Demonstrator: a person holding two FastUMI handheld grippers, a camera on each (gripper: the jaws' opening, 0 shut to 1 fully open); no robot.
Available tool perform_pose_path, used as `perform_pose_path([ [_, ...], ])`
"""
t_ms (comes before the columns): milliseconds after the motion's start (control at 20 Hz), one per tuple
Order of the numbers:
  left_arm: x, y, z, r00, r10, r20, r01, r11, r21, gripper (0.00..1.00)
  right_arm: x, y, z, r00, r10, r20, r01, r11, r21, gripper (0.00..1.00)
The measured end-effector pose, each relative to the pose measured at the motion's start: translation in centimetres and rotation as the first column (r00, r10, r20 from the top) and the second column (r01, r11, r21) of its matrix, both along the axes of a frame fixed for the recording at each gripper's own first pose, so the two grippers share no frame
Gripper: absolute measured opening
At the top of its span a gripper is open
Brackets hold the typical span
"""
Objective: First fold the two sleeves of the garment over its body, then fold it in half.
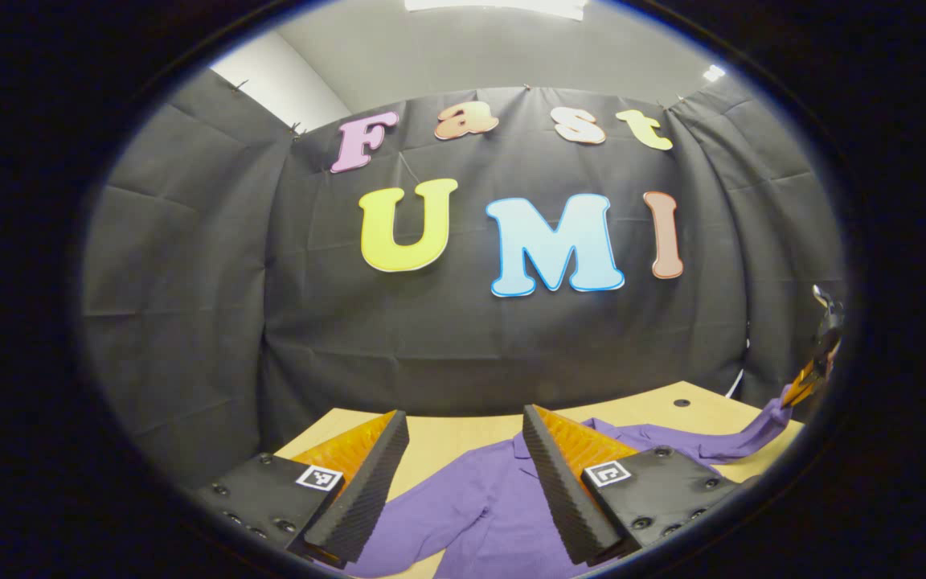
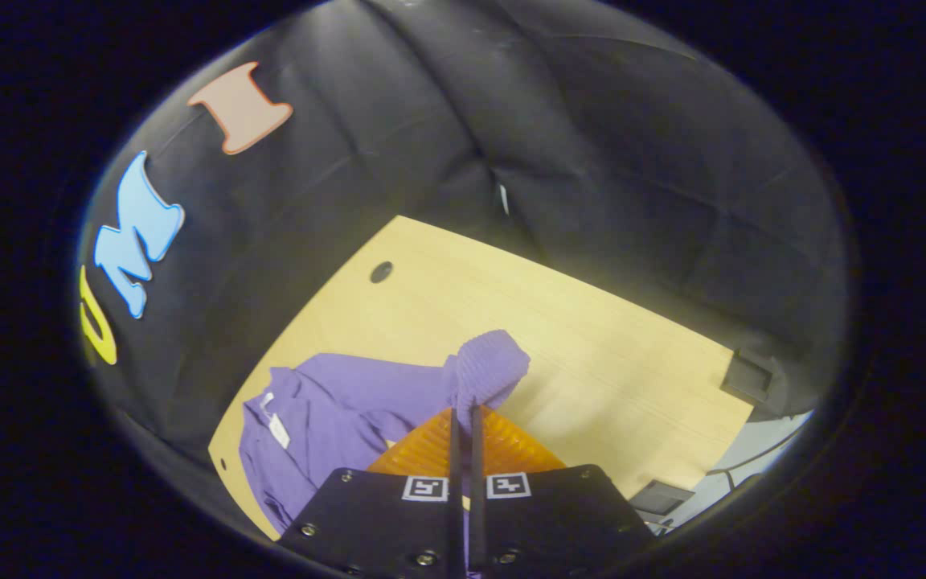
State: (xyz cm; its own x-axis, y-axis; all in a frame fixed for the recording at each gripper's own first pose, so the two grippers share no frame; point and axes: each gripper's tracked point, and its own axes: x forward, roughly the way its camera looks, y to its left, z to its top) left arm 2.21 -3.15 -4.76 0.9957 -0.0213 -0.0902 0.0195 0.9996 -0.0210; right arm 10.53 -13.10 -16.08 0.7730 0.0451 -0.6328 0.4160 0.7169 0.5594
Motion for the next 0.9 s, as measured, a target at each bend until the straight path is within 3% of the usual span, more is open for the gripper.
perform_pose_path([
  [250, -0.8, 1.0, 0.3, 1.000, 0.019, 0.009, -0.019, 1.000, 0.002, 0.94, 3.2, 4.1, 7.5, 0.982, 0.129, 0.137, -0.119, 0.990, -0.074, 0.03],
  [500, -1.7, 2.6, -0.1, 0.998, 0.059, -0.005, -0.060, 0.998, -0.009, 0.94, 5.6, 10.3, 13.5, 0.925, 0.284, 0.254, -0.259, 0.958, -0.125, 0.03],
  [750, -3.0, 4.8, -0.3, 0.994, 0.110, -0.012, -0.110, 0.994, -0.005, 0.94, 5.0, 17.5, 14.1, 0.829, 0.495, 0.261, -0.428, 0.862, -0.273, 0.03],
  [900, -3.8, 6.3, -0.8, 0.989, 0.144, -0.028, -0.144, 0.989, -0.016, 0.94, 3.4, 22.3, 13.3, 0.748, 0.614, 0.252, -0.541, 0.784, -0.304, 0.03],
])
